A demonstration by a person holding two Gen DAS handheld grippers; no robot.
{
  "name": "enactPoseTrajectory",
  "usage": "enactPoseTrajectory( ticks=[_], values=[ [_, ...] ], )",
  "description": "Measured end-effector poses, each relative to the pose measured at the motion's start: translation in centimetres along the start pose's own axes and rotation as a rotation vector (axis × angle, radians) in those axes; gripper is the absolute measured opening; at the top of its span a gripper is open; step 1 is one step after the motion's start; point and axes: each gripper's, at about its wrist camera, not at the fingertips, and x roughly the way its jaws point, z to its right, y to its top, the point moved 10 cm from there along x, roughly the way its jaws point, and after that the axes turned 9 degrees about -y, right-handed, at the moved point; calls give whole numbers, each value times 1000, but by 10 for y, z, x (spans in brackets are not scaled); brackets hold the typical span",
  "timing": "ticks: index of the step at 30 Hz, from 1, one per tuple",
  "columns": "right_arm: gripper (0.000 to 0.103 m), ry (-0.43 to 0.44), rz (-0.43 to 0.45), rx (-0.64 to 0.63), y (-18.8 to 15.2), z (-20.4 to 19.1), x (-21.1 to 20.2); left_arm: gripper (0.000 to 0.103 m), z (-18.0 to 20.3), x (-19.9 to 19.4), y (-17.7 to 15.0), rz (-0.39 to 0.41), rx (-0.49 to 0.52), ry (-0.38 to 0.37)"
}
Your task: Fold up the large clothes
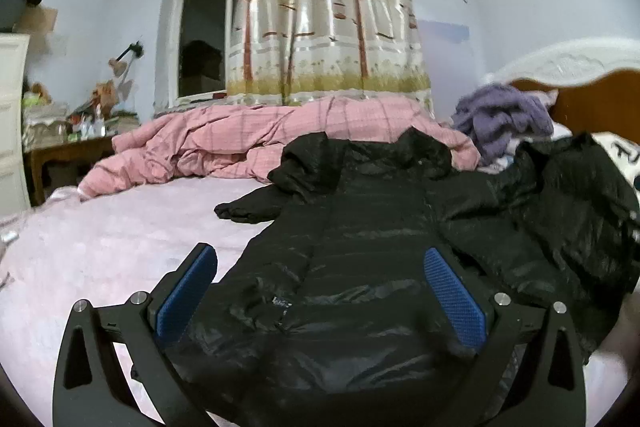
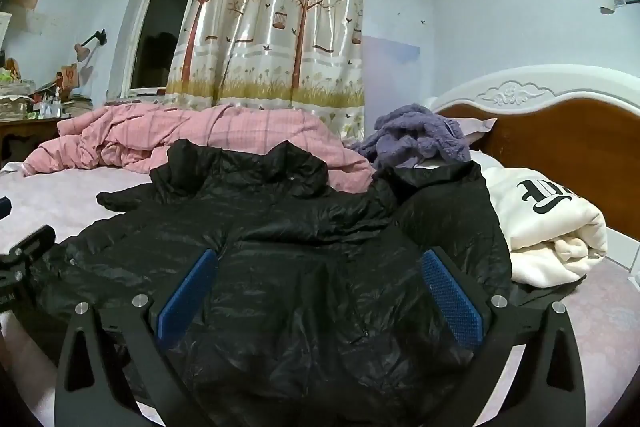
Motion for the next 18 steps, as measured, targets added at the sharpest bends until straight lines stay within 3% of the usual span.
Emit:
enactPoseTrajectory(
  ticks=[9, 18],
  values=[
    [103, -12, 20, -59, -1, -11, -6, 103, -19, -3, -1, 6, -103, -22],
    [103, -11, 11, -65, 0, -13, -5, 103, -15, -8, 0, 16, -75, 9]
  ],
)
